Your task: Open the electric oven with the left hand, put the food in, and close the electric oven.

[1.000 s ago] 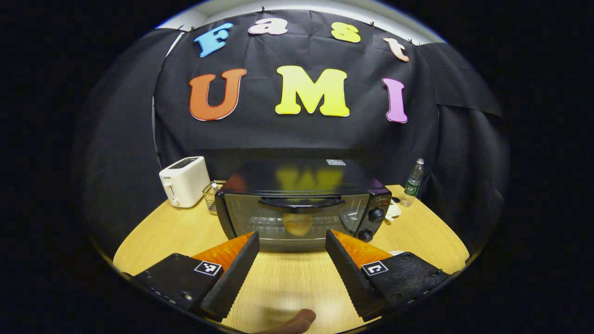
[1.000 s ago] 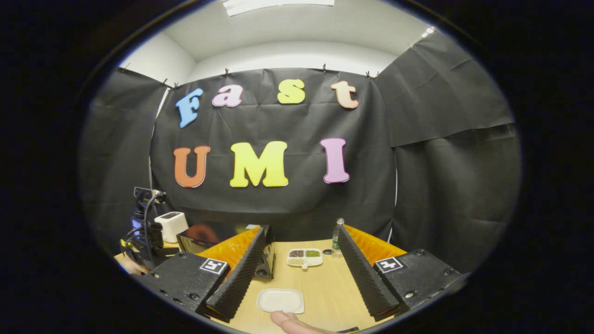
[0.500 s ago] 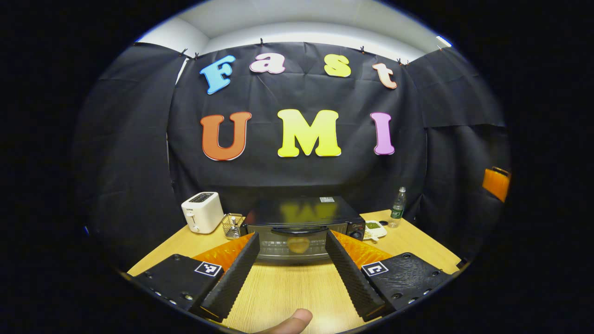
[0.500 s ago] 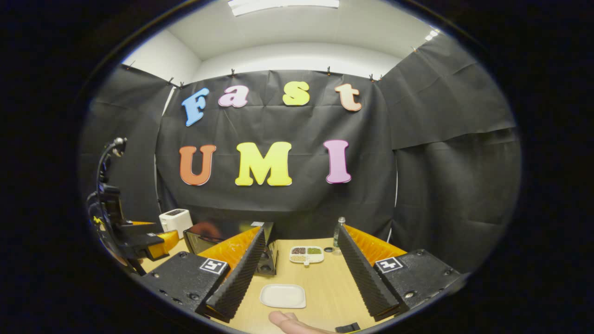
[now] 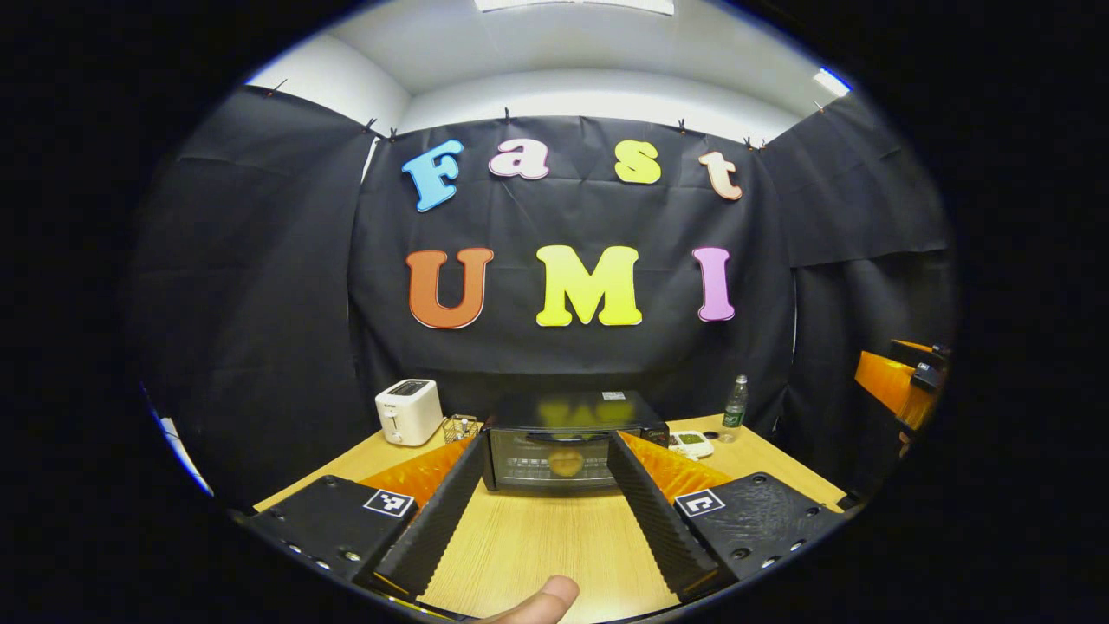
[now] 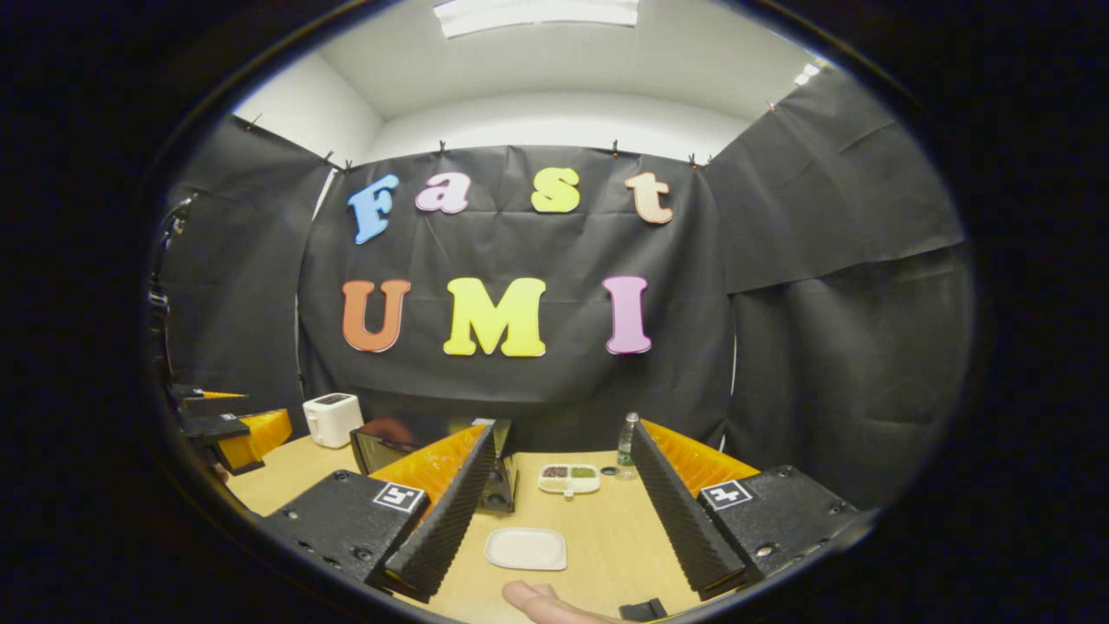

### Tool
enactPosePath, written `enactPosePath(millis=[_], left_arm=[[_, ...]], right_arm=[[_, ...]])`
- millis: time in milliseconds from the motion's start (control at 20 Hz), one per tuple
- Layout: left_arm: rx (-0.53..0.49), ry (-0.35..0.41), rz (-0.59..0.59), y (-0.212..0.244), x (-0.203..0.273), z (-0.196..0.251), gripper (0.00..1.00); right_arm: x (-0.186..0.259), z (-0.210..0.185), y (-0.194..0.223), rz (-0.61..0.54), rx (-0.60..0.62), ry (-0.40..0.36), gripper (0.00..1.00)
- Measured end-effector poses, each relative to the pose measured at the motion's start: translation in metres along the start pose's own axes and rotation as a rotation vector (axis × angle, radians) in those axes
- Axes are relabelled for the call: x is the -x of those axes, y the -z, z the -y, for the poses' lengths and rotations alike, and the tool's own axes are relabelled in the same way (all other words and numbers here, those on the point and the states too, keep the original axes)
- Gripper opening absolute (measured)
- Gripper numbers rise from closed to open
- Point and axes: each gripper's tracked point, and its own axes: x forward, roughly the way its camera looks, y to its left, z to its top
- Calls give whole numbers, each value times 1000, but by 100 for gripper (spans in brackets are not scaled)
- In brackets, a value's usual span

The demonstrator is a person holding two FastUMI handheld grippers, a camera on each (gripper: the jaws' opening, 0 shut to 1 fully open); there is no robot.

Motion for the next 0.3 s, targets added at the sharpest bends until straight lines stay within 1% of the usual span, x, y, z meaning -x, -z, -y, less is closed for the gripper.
enactPosePath(millis=[50, 100, 300], left_arm=[[5, 3, 6, -2, 3, 1, 84], [9, 9, 12, -4, 7, 3, 94], [9, 24, 12, -3, 13, 14, 93]], right_arm=[[3, 2, 0, 5, 4, 5, 100], [5, 3, 1, 8, 1, 8, 94], [12, 4, 4, 5, -16, 2, 95]])
